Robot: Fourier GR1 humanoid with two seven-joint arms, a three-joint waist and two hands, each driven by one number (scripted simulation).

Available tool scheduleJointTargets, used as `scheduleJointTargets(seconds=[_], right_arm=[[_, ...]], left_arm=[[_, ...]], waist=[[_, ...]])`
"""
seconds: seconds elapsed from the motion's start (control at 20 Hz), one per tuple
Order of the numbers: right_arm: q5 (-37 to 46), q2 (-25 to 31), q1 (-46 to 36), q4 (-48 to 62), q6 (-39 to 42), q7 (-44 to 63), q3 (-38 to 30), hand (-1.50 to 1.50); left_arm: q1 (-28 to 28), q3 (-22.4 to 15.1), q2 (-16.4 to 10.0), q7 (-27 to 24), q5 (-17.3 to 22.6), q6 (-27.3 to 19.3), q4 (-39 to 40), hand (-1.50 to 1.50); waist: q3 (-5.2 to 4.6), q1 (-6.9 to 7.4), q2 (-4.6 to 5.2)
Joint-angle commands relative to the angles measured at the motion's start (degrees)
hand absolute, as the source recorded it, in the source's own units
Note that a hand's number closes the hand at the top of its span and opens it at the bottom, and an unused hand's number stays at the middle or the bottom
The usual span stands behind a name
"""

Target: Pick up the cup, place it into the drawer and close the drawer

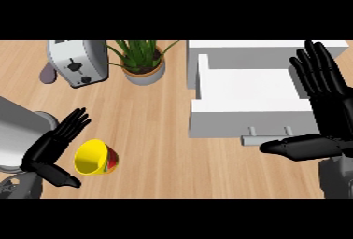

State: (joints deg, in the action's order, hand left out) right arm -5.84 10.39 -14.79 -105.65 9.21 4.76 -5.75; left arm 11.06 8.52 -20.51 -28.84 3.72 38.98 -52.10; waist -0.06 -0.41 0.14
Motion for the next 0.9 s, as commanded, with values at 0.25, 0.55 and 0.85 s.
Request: scheduleJointTargets(seconds=[0.25, 0.55, 0.85], right_arm=[[-2.8, 1.7, -1.5, -0.4, 1.6, 2.1, -2.3, -1.5], [0.3, -0.3, -0.5, -0.9, 0.0, 1.0, 0.4, -1.5], [-2.0, 1.9, -1.1, 2.0, 2.7, -0.7, -2.2, -1.5]], left_arm=[[7.4, -2.0, -2.5, -20.9, -9.1, -0.6, 22.2, -1.5], [9.4, -3.7, 0.8, -26.3, -10.8, -4.8, 29.0, -1.5], [10.2, -5.2, 1.3, -31.5, -12.1, -5.6, 32.4, -1.5]], waist=[[-0.06, -0.45, 0.13], [-0.11, -0.68, 0.27], [-0.16, -0.9, 0.54]])
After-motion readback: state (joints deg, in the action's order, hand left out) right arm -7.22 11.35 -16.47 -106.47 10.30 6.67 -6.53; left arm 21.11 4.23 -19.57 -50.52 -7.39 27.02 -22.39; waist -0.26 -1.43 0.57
